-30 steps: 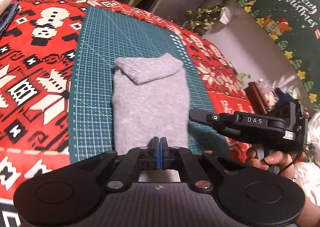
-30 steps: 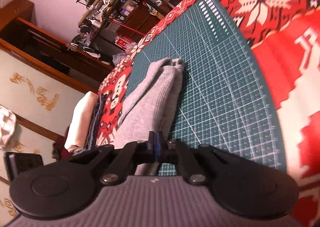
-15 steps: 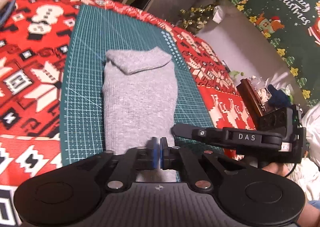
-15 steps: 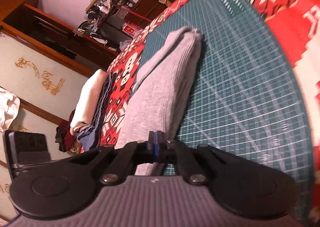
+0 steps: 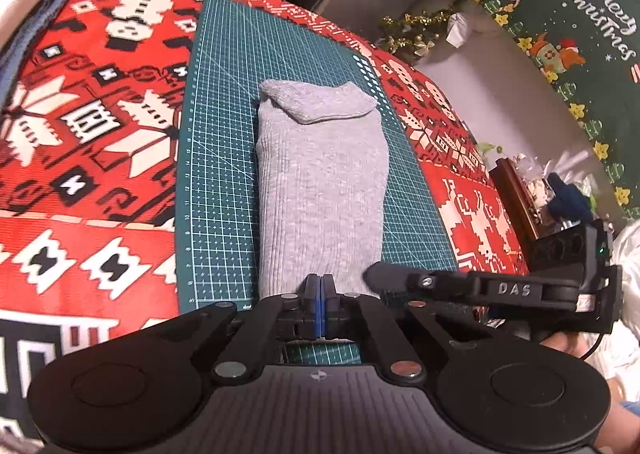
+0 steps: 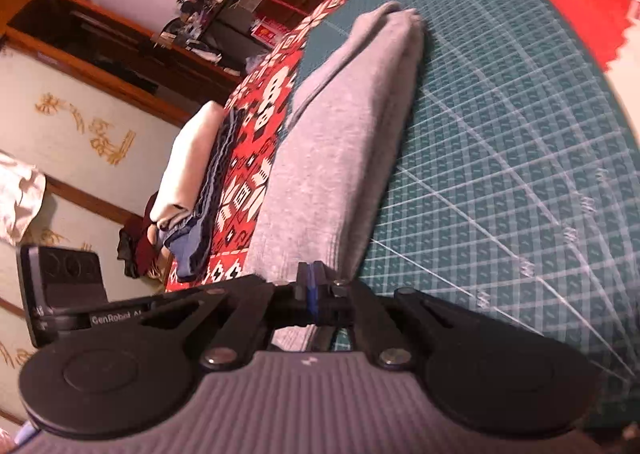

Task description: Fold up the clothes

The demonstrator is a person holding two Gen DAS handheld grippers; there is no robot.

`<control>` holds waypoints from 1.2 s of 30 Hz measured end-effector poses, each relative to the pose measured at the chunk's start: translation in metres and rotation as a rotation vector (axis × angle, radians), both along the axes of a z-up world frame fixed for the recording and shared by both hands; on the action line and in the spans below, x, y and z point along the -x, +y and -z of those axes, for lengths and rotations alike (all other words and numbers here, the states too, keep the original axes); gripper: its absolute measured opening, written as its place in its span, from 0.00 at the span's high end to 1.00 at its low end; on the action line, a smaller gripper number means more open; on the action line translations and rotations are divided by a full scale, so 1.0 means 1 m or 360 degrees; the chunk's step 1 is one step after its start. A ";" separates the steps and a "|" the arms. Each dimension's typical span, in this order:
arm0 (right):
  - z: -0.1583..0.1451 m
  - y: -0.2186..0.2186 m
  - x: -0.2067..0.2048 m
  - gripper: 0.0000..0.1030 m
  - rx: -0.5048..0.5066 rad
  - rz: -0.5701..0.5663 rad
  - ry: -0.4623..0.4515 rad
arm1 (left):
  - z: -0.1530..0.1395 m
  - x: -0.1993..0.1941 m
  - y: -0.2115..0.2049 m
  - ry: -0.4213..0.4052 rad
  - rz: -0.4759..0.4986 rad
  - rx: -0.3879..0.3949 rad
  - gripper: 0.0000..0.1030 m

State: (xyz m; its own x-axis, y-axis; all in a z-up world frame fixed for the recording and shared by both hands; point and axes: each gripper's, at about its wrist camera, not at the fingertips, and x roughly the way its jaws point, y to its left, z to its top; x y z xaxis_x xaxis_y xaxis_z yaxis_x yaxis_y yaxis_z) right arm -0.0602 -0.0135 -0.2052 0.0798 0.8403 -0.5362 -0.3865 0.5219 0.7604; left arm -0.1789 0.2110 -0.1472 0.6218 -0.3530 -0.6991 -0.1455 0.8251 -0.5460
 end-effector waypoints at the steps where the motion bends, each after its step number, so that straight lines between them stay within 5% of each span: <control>1: -0.004 -0.003 0.002 0.98 0.0009 -0.0001 -0.0018 | -0.003 0.003 -0.001 -0.0013 0.0004 0.0010 0.96; 12: 0.003 -0.009 0.016 1.00 0.0038 -0.0066 0.0024 | 0.013 0.011 0.003 0.0114 -0.0031 0.0002 0.97; 24: -0.009 -0.002 0.026 0.71 0.0163 -0.0134 -0.0062 | 0.001 0.025 0.024 0.0055 -0.0132 -0.0027 0.88; 27: -0.011 0.007 0.029 0.72 0.0211 -0.0148 -0.0123 | 0.008 0.015 0.022 0.0086 -0.0104 -0.0012 0.88; 29: -0.012 0.011 0.029 0.90 0.0274 -0.0152 -0.0157 | 0.010 0.011 0.020 0.0094 -0.0079 -0.0012 0.89; 36: -0.014 0.005 0.033 0.93 0.0311 -0.0181 -0.0097 | 0.005 0.018 0.009 0.0157 -0.0030 -0.0070 0.98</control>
